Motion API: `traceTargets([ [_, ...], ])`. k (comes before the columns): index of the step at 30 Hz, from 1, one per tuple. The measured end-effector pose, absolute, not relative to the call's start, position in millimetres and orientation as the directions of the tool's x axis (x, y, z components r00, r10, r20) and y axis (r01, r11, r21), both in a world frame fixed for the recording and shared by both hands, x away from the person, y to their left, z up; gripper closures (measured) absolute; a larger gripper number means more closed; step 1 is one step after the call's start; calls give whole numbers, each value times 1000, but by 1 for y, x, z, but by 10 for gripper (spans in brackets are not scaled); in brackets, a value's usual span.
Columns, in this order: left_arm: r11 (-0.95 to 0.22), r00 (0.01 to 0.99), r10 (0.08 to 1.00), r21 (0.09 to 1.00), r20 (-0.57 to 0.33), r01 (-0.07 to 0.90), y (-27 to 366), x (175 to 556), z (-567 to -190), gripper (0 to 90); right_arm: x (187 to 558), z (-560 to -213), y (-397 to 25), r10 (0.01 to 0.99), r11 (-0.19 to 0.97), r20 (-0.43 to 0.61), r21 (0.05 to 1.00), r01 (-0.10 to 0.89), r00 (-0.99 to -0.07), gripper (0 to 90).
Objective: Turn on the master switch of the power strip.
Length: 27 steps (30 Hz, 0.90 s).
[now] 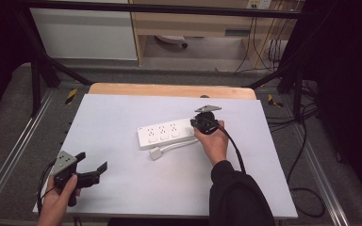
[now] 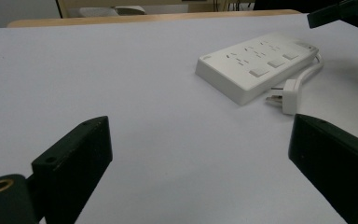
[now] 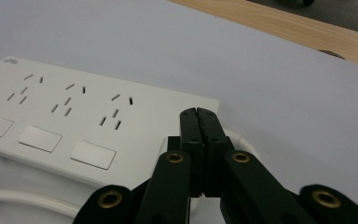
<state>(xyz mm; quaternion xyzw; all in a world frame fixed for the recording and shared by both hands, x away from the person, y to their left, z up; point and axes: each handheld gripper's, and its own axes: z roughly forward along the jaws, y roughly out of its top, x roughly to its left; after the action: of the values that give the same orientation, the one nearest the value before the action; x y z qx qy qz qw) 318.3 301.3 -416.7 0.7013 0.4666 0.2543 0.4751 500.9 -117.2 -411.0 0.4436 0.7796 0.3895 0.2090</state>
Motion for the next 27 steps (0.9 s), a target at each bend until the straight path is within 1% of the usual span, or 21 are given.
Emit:
traceTargets([
  [27, -109, 434, 897, 904, -91, 414, 302, 318, -417, 63, 499, -424, -111, 852, 306, 26, 785, 539, -522, 900],
])
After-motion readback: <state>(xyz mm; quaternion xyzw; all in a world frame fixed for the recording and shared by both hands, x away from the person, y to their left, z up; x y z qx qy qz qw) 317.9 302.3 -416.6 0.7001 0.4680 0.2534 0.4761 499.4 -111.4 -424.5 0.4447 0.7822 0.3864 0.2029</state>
